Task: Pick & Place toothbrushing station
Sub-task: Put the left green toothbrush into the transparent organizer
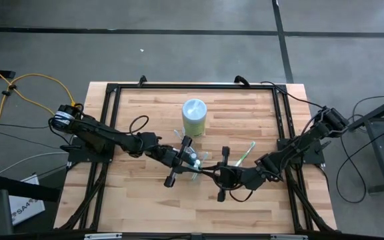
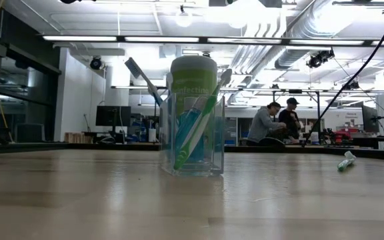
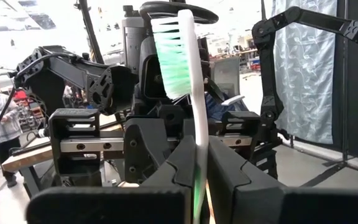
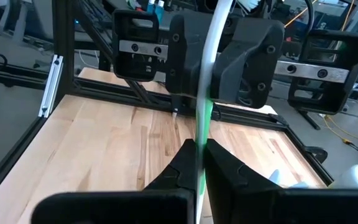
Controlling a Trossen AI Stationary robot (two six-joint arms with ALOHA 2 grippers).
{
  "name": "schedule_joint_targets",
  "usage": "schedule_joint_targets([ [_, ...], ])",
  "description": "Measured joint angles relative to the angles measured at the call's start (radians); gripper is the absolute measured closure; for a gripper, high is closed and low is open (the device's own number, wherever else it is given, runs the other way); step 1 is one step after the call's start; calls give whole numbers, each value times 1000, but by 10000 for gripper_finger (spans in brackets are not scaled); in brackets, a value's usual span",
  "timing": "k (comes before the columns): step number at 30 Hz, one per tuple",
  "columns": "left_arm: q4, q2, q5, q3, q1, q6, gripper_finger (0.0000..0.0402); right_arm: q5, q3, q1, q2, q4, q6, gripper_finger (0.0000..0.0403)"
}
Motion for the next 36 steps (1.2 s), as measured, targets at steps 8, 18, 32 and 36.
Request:
schedule_joint_targets([
  [8, -12, 0, 5, 0, -1, -14, 392, -22, 0, 0, 0, -1, 0, 342],
  [18, -82, 0, -68, 0, -8, -9, 392, 106, 0, 27, 0, -106, 6, 250],
  [32, -193, 0, -544, -14, -145, 60, 392, 321, -1, 168, -10, -234, 189, 208],
  [36, -121, 0, -616, -70, -178, 13, 392, 323, -1, 189, -10, -234, 234, 213],
])
